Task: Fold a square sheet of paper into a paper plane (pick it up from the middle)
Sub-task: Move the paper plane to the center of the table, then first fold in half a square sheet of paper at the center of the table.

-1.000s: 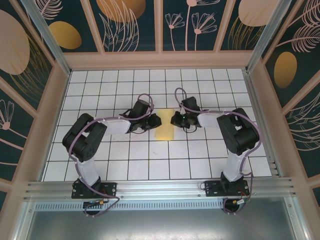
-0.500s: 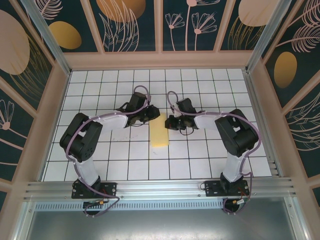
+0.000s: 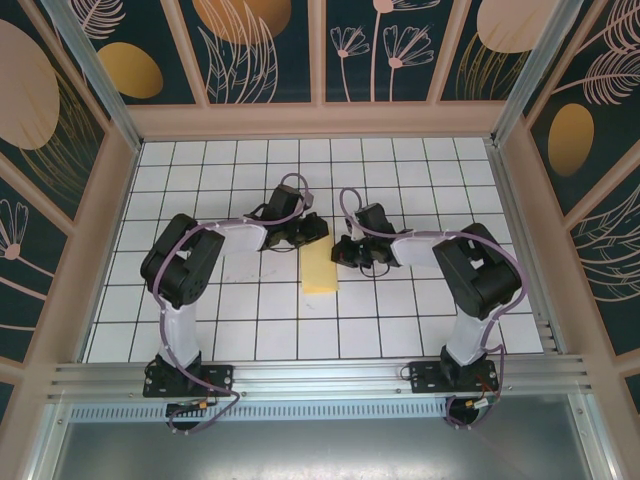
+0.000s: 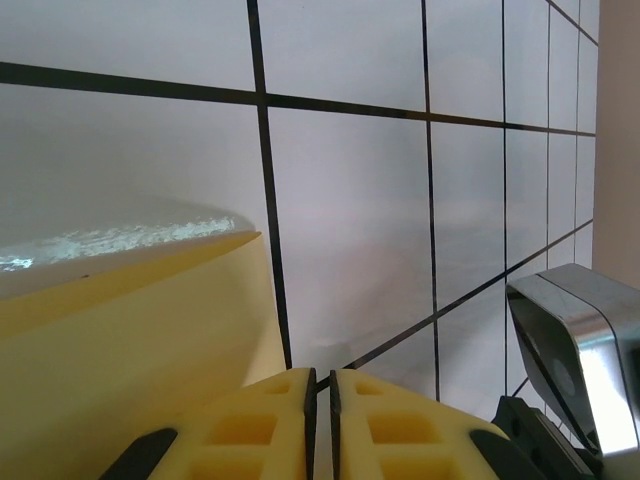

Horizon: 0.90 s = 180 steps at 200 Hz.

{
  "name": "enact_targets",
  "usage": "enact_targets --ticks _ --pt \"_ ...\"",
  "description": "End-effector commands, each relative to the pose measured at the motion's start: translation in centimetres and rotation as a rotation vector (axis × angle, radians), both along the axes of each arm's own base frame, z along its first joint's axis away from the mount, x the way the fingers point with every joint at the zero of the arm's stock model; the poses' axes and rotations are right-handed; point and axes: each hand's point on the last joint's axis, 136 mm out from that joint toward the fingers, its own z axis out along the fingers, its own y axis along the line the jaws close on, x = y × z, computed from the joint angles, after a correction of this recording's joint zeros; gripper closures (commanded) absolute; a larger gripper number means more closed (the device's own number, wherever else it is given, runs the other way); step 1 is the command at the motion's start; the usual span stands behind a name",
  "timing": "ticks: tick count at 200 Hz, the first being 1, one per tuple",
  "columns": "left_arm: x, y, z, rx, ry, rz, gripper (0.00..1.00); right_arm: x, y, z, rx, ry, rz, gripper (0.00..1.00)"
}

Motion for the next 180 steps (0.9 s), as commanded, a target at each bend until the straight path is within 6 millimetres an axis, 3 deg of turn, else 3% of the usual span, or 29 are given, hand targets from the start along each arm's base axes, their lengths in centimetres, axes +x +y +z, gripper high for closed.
enact_targets --ticks 1,106,180 --pt "0.4 -0.9 0.4 -0.026 -0.024 -0.035 0.84 -0.6 0.1 -1.3 0.0 0.039 -0.004 0.97" --pt "0.5 -2.4 -1.0 -0.056 0.005 -0.084 0.84 -1.4 -1.0 -3.3 -0.065 0.081 -0.012 0.98" --pt "0.6 -1.7 -3.5 0.024 0.039 -0.062 0.84 -0.7 -0.2 -0.5 0.009 0.044 -0.006 0.94"
